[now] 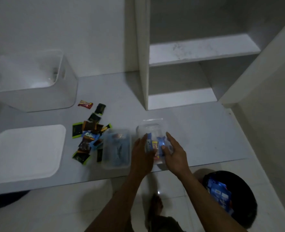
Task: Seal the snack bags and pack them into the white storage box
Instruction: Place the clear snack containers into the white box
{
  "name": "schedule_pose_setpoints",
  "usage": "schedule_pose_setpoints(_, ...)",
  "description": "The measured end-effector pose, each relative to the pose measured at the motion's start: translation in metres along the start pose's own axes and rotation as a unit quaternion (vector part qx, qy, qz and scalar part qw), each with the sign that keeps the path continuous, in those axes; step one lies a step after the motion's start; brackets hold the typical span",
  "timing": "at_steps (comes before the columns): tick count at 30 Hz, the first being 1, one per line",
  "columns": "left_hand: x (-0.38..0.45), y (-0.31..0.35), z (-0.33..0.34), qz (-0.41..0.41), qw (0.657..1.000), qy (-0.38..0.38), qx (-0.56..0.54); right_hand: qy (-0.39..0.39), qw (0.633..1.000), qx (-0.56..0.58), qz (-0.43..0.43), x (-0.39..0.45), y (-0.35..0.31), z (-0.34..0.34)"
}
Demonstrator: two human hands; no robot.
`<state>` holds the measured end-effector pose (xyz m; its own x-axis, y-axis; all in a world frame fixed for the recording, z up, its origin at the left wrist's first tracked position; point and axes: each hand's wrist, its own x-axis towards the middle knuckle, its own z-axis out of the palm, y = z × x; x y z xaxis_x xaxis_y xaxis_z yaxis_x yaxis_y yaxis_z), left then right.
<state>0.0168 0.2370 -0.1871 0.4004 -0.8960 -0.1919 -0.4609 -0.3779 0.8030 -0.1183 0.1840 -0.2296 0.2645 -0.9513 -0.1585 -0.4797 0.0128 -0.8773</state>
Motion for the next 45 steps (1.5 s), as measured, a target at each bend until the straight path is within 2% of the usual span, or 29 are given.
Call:
schedule_pose_setpoints(5, -0.009, -0.023, -0.058, 0.012, 0.999, 0.031, 0.033, -0.015, 0.999, 0.033, -0.012, -0.012, -0.044, 0.04)
schedule_pose_setpoints(14, -0.012, -0.084, -0.126, 0.017, 0.998, 0.0, 0.056, -0.026, 0.999, 0.021, 0.015, -0.034, -0.077, 0.121)
schedule_pose_setpoints(18, 0.0, -0.1, -0.128, 0.038, 0.997, -0.025, 0.058, -0.014, 0.999, 0.018, 0.038, -0.033, -0.077, 0.135)
schedule_pose_setpoints(23, 0.001, -0.101, -0.131, 0.072, 0.995, -0.005, 0.064, -0.006, 0.999, 0.004, 0.05, -0.032, -0.078, 0.143)
schedule_pose_setpoints(27, 0.004, -0.11, -0.127, 0.052, 0.998, -0.009, 0.038, -0.011, 0.999, -0.017, 0.047, -0.031, -0.078, 0.145)
schedule_pose_setpoints(33, 0.007, -0.125, -0.119, 0.011, 1.0, -0.026, -0.007, -0.044, 0.997, 0.021, 0.057, -0.033, -0.075, 0.149)
schedule_pose_setpoints(45, -0.015, -0.098, -0.116, 0.012, 1.0, 0.022, -0.01, -0.043, 0.998, 0.032, 0.013, -0.052, -0.101, 0.133)
